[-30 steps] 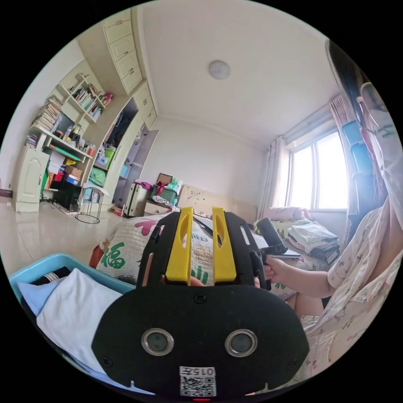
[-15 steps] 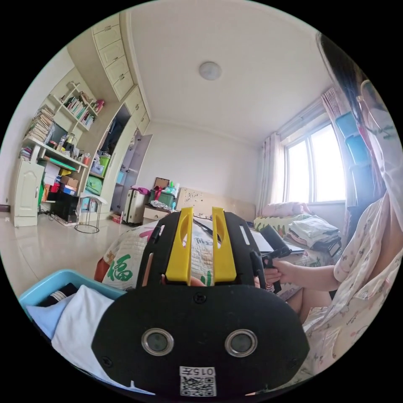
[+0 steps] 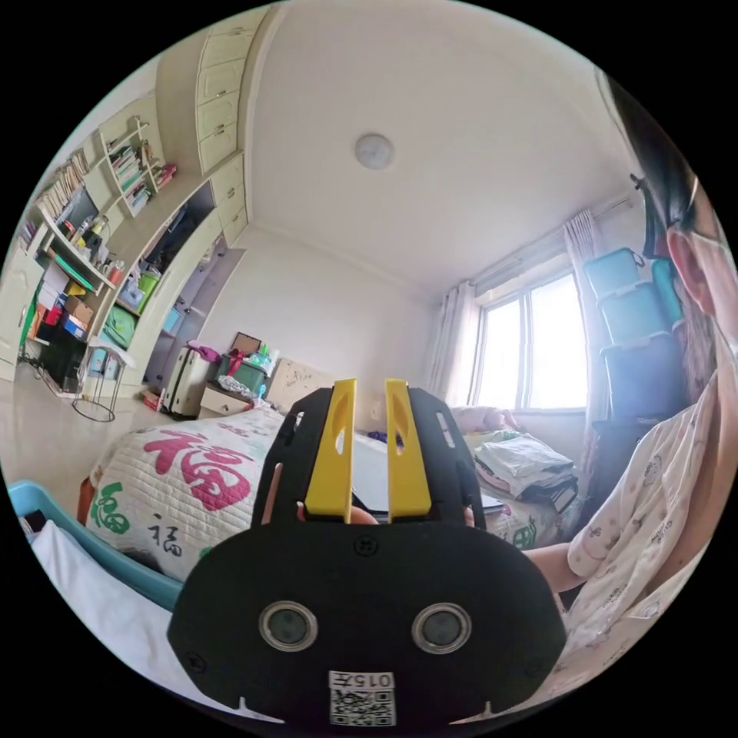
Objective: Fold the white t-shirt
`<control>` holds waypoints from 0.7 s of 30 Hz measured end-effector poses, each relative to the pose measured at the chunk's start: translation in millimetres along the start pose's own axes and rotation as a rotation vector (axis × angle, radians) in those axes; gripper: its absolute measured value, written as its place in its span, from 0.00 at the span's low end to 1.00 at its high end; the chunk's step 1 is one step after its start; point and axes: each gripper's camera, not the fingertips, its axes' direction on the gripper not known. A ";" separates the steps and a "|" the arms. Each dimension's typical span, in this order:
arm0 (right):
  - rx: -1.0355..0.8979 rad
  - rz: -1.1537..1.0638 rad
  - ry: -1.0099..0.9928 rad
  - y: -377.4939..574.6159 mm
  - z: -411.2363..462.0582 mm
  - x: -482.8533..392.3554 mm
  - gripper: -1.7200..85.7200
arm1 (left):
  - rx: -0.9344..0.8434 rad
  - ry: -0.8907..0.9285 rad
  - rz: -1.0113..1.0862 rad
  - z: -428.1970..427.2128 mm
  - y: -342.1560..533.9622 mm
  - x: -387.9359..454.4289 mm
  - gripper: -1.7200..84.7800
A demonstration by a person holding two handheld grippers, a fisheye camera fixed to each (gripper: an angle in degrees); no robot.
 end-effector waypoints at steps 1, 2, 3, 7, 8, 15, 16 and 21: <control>0.005 -0.006 0.008 -12.2 8.0 -9.2 0.02 | -0.017 0.011 -0.003 9.7 -1.9 4.6 0.10; 0.015 -0.007 0.018 -24.8 13.7 -18.0 0.02 | -0.031 0.022 -0.003 19.3 -3.6 9.3 0.10; 0.024 -0.009 0.024 -31.0 15.3 -22.7 0.02 | -0.040 0.027 -0.003 24.4 -4.5 11.6 0.10; 0.103 -0.063 0.094 -72.7 10.7 -64.2 0.02 | -0.113 0.063 -0.003 63.6 -13.1 27.9 0.10; 0.129 -0.083 0.128 -82.9 5.9 -77.4 0.02 | -0.136 0.074 0.001 75.6 -15.9 33.1 0.10; 0.281 -0.086 0.404 -119.1 -31.9 -132.9 0.02 | -0.239 0.163 0.033 146.2 -18.1 65.0 0.10; 0.311 -0.065 0.457 -120.2 -40.7 -139.6 0.02 | -0.264 0.184 0.031 162.3 -15.0 70.7 0.10; 0.416 -0.001 0.821 -109.0 -71.3 -172.0 0.02 | -0.365 0.300 0.067 233.9 -0.5 104.1 0.11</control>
